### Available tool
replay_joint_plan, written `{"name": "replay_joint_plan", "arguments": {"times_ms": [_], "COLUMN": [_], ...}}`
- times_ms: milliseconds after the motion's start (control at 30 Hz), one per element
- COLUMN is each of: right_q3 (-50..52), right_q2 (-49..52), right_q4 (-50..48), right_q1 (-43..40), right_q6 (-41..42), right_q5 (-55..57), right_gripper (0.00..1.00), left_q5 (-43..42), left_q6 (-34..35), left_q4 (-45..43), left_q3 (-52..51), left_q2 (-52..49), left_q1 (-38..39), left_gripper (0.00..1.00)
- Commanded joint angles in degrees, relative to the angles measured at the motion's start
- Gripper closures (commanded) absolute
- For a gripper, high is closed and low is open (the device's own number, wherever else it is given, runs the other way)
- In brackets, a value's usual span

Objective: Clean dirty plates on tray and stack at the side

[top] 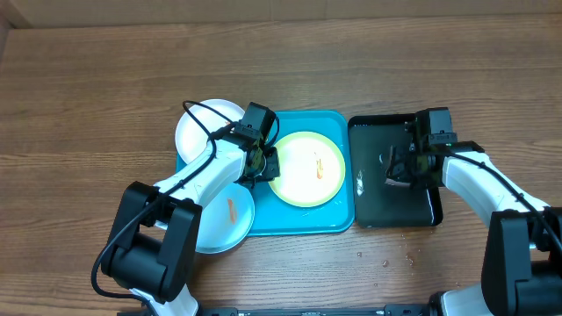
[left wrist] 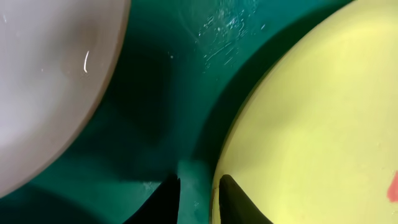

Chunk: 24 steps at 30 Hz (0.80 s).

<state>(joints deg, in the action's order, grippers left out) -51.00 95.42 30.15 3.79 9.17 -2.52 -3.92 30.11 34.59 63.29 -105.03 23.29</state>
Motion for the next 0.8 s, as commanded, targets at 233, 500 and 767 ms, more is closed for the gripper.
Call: {"name": "replay_joint_plan", "arguments": {"times_ms": [233,500,767], "right_q3": [-0.02,-3.63,-7.8], "right_q2": [1.7,0.04,-1.9], "right_q4": [-1.6,6.36,16.96], "right_q1": [-0.02,0.13,1.84], "right_q6": [-0.26,-0.46,-0.46], "right_q5": [0.52,-2.51,-2.43], "right_gripper": [0.67,0.96,0.55], "left_q5": [1.16,1.18,1.18], "left_q6": [0.33,0.31,0.33], "left_q4": [-1.16,-1.86,-1.9], "left_q3": [-0.42,-0.42,-0.42], "left_q2": [-0.61,-0.61,-0.61], "left_q1": [0.42,0.42,0.42], "left_gripper": [0.74,0.7,0.7]}}
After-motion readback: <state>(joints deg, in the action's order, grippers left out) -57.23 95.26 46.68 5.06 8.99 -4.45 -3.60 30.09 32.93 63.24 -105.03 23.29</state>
